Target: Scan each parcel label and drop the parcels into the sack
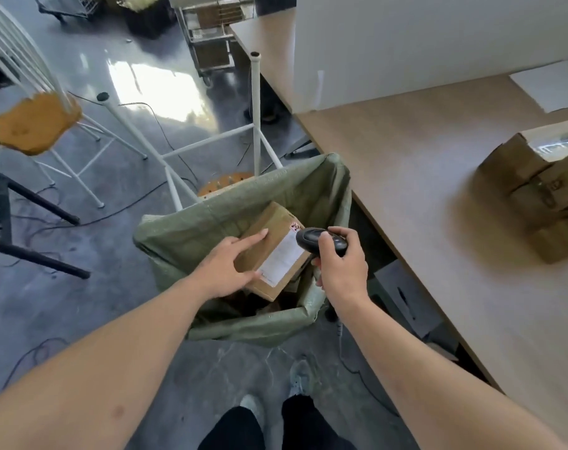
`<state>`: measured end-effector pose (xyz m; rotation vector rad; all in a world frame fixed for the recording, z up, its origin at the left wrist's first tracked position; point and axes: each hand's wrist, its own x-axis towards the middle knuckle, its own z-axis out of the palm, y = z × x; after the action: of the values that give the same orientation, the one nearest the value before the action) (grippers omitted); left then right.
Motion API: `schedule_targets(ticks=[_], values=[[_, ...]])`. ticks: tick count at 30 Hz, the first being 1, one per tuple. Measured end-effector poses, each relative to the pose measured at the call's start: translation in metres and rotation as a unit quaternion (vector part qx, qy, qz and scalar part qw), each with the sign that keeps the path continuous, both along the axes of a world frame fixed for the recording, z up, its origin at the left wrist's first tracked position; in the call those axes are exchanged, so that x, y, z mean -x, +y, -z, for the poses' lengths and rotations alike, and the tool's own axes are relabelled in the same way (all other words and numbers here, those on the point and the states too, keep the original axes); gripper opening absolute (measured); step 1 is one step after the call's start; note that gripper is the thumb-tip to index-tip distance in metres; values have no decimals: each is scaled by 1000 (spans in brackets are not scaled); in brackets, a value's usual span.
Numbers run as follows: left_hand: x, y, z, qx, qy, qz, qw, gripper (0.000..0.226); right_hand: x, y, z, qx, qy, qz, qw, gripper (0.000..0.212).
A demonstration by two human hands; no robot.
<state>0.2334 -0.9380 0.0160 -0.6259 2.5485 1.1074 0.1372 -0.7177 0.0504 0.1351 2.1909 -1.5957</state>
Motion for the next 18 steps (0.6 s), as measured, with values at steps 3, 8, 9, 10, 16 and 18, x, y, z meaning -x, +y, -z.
schedule_targets(ticks=[3, 8, 9, 10, 16, 18], values=[[-1, -2, 19, 12, -30, 46, 998, 89, 7, -2, 9, -9, -14, 12, 1000, 31], [4, 2, 52, 42, -73, 143, 986, 87, 4, -1, 18, -29, -20, 54, 998, 31], [4, 5, 59, 34, -86, 156, 984, 85, 1, 0, 19, -32, -22, 61, 997, 29], [4, 7, 66, 24, -101, 165, 981, 82, -2, 1, 21, -38, -25, 66, 997, 26], [9, 9, 92, 19, -149, 193, 970, 69, -21, 7, 34, -63, -39, 104, 992, 17], [13, 9, 92, 35, -134, 197, 971, 69, -23, 7, 35, -64, -37, 111, 991, 17]])
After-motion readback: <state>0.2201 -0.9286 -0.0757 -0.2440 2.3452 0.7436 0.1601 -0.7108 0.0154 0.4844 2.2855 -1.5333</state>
